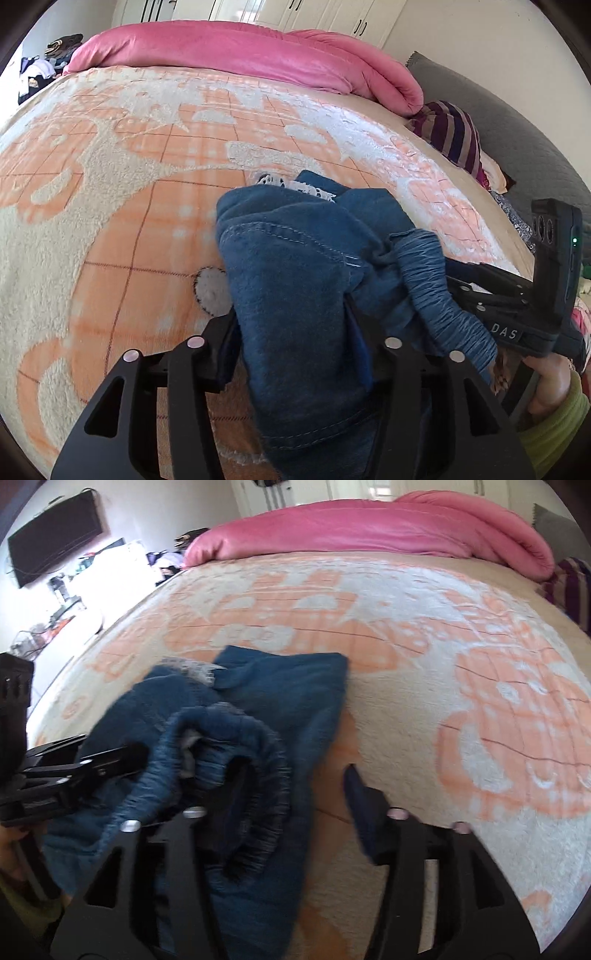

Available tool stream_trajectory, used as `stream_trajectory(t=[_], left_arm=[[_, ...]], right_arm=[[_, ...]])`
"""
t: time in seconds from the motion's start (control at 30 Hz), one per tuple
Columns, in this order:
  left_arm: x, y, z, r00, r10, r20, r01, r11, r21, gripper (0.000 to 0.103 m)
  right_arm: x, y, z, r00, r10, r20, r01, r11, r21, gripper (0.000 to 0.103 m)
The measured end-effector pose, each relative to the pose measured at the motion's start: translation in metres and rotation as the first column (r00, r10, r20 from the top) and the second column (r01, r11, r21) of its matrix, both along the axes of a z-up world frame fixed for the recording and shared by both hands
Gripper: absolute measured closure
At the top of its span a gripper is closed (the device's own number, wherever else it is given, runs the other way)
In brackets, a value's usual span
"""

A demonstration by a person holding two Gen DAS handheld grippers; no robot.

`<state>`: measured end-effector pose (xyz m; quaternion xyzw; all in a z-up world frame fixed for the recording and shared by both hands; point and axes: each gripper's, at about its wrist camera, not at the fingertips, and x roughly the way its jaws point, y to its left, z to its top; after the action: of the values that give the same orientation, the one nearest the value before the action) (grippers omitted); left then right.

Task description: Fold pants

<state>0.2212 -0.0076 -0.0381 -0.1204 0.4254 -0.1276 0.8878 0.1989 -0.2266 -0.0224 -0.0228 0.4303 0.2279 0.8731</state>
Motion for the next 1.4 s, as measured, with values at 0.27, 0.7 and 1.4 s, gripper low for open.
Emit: stream_trajectory(t=[0.27, 0.7, 1.4], left_arm=[[-0.020, 0.008, 0.016, 0.998, 0.034, 0.045, -0.034, 0.999, -0.006, 0.032], [-0.107, 0.013, 0.071, 0.981, 0.077, 0.181, -0.080, 0.997, 0.011, 0.004], [-0.190, 0.010, 0.027, 0.986, 0.096, 0.138, -0.108, 0.991, 0.078, 0.004]], right_arm=[[-0.029, -0.024, 0.023, 0.996, -0.052, 0.074, 0.050, 0.998, 0.025, 0.022], [-0.127, -0.049, 0.075, 0.968, -0.059, 0.242, 0.042, 0.996, 0.075, 0.009], [-0.201, -0.043, 0.032, 0.976, -0.058, 0.209, 0.056, 0.998, 0.017, 0.009]])
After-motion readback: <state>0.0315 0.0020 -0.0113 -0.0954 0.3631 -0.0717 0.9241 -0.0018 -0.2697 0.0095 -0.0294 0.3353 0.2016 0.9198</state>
